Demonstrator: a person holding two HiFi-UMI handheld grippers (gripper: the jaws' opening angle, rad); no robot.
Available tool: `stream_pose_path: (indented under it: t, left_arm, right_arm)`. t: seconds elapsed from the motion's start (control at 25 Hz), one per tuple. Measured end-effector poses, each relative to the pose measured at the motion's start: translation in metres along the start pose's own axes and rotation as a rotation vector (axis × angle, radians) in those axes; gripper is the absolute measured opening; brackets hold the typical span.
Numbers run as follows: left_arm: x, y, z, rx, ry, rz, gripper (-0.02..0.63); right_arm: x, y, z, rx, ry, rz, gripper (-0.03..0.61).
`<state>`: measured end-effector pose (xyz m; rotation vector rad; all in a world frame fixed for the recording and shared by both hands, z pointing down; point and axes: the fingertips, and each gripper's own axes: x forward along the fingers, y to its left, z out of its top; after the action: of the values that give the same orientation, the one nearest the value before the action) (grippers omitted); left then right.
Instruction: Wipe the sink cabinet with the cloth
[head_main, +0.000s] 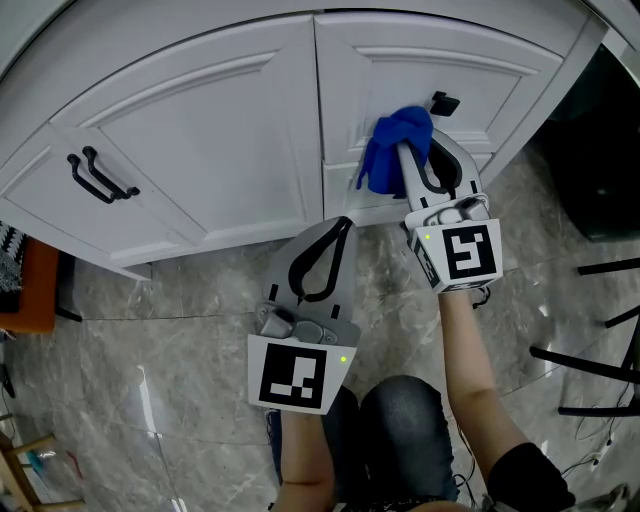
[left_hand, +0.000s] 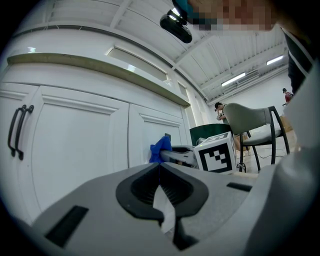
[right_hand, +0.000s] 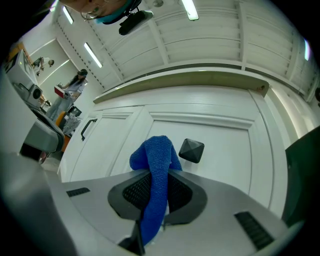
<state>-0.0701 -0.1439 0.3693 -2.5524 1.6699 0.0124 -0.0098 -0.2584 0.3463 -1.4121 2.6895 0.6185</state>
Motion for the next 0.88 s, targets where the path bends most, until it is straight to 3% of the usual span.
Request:
stream_pose_path:
  t: [0.88]
  left_arm:
    - [0.002, -0.002, -0.002, 0.008, 0.009, -0.005, 0.006]
  right_arm:
    - [-0.010, -0.027, -0.006, -0.029, 0.009, -0.056, 0.060]
